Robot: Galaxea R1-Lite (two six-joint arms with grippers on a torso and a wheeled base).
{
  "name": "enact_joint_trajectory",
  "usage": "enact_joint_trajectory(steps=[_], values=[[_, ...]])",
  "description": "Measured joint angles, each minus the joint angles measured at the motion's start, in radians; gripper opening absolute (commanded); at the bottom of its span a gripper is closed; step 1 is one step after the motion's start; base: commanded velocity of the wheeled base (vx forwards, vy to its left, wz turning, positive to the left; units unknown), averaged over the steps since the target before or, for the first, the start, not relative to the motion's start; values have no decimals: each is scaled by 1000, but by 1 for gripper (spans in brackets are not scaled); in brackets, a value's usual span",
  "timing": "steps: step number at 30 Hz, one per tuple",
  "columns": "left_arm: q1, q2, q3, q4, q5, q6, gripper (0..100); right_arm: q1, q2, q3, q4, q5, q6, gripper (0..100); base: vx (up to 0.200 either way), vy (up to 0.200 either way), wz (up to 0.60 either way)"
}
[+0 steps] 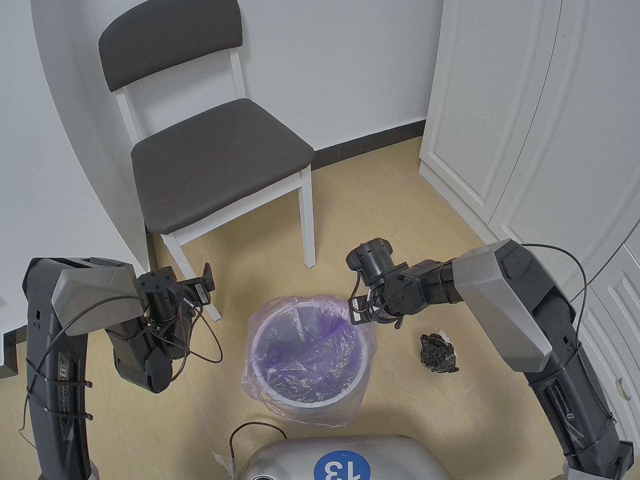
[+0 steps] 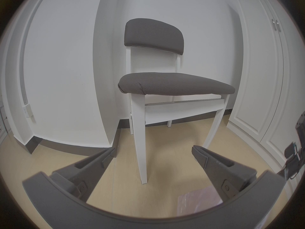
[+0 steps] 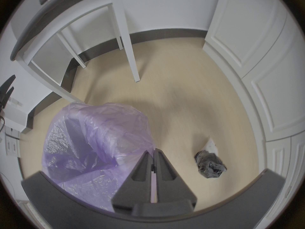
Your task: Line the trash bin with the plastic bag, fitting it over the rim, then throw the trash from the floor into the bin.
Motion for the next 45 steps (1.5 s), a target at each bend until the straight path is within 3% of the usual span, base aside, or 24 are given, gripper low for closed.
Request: enact_joint_trajectory(steps=[6,19,20,45], values=[[0,4,1,0,0,0,100,-8,-9,95,-85,57,24,0,0,0,0],[3,19,-3,0,0,0,100,7,-29,198,-132,63,23,0,0,0,0],[5,19,-3,0,0,0,100,7,-29,201,-131,63,21,100,0,0,0],[39,18,0,0,0,0,100,-17,-153,341,-136,1,-11,100,0,0,0]])
